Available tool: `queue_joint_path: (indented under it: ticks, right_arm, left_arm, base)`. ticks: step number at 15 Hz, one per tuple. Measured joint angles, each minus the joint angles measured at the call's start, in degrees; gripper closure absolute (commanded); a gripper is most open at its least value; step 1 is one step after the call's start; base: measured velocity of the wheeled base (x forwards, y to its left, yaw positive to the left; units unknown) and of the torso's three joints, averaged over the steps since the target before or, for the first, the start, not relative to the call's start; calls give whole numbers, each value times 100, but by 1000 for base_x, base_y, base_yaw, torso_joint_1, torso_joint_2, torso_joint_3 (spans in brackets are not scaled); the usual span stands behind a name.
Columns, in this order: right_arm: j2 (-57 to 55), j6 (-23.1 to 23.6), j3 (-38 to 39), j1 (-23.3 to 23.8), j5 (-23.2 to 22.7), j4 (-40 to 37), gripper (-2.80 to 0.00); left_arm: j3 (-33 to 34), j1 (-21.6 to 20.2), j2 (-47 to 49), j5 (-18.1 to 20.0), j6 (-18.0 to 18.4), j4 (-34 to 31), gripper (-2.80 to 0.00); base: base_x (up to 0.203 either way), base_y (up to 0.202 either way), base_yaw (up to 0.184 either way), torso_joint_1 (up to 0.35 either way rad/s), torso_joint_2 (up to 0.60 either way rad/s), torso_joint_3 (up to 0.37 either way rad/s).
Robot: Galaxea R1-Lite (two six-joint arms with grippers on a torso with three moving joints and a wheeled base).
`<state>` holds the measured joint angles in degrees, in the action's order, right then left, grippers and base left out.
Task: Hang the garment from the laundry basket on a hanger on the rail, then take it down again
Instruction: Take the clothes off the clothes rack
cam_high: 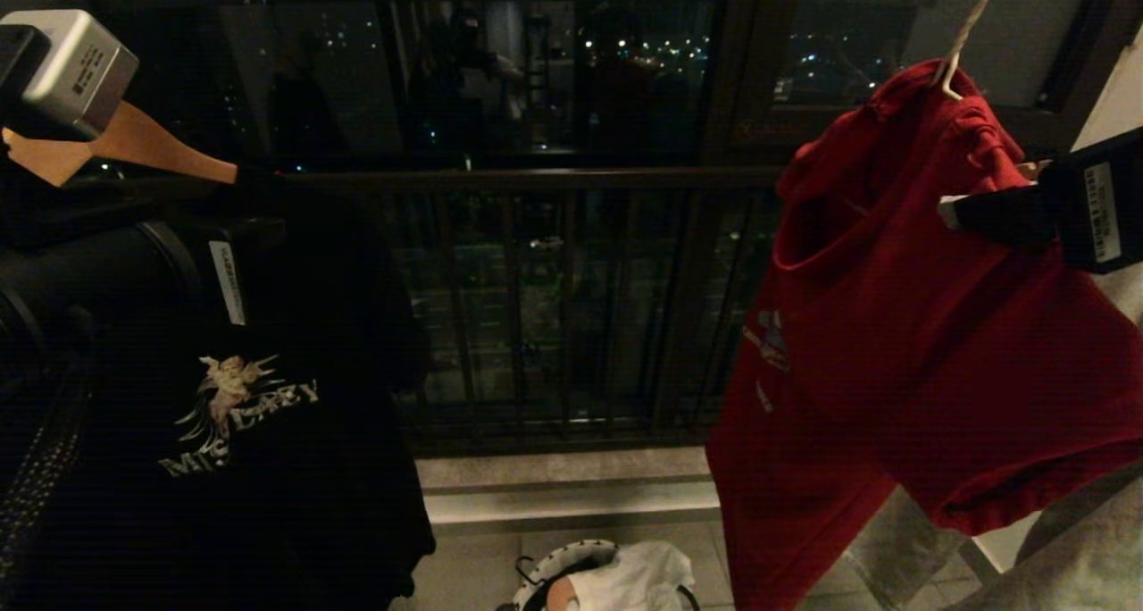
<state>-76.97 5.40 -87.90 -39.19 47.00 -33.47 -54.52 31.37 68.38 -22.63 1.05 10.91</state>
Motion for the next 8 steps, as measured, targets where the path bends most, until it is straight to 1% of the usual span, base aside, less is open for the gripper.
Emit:
queue_joint_path:
  ticks: [3, 6, 8]
  right_arm:
    - [111, -24, 131, 63, -129, -2, -280]
    - [173, -270, 247, 184, -408, -17, -280]
    - [184, -279, 283, 271, -769, -10, -280]
  left_arm:
    - [2, 0, 9, 2, 0, -2, 0]
    - [2, 0, 9, 0, -1, 0, 0]
    - [2, 0, 9, 2, 0, 0, 0]
  base:
    - [0, 0, 0, 0, 0, 0]
    - [0, 0, 0, 0, 0, 0]
    - [0, 0, 0, 0, 0, 0]
